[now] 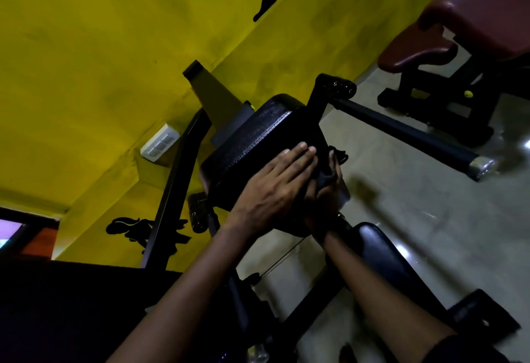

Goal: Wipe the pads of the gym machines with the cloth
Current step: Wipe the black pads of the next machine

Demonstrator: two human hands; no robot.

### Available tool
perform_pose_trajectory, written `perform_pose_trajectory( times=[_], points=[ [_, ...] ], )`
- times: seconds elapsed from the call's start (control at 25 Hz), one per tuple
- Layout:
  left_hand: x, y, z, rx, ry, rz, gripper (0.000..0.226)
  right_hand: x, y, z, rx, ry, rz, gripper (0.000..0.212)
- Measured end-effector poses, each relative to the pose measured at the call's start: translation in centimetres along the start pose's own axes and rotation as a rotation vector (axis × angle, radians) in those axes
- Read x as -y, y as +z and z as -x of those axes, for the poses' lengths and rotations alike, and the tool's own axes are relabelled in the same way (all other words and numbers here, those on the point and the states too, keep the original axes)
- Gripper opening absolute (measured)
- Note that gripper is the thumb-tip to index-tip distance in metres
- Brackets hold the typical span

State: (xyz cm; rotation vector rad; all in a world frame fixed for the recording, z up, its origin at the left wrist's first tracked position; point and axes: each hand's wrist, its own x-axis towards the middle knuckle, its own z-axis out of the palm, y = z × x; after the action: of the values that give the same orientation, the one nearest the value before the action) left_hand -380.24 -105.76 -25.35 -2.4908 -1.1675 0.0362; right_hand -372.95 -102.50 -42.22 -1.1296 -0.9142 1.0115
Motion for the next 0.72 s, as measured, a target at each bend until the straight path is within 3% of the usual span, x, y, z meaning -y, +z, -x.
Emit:
perform_pose_trajectory(
  times=[0.12,0.24,0.28,0.4,0.52,0.56,0.72],
  points=[
    [0.2,1.9,-0.1,0.140,-0.031,-0.071,0.056,-3.8,-1.2,-1.1,0.110,0.018,0.073,0.066],
    [0.1,3.2,0.1,0.175,-0.076,-0.090,0.061,-8.1,-2.3,-2.3,0.153,0.440,0.107,0.056],
    [-0.2,3.7,0.1,0.191,-0.074,-0.087,0.061,-8.8,-2.3,-2.4,0.143,0.497,0.115,0.055],
    [-1.1,5.5,0.7,0.286,-0.038,-0.134,0.067,-8.3,-1.3,-1.4,0.024,0.250,0.097,0.058],
    [-1.3,6.6,1.7,0.326,-0.061,-0.145,0.078,-8.4,-0.7,-1.0,0.053,0.113,0.081,0.064],
    [-1.3,6.7,1.9,0.329,-0.064,-0.148,0.078,-9.4,-0.7,-1.1,0.054,0.168,0.092,0.062],
    [-1.1,7.1,1.9,0.325,-0.066,-0.117,0.074,-15.1,-1.0,-2.6,-0.048,0.668,0.044,0.046]
  ],
)
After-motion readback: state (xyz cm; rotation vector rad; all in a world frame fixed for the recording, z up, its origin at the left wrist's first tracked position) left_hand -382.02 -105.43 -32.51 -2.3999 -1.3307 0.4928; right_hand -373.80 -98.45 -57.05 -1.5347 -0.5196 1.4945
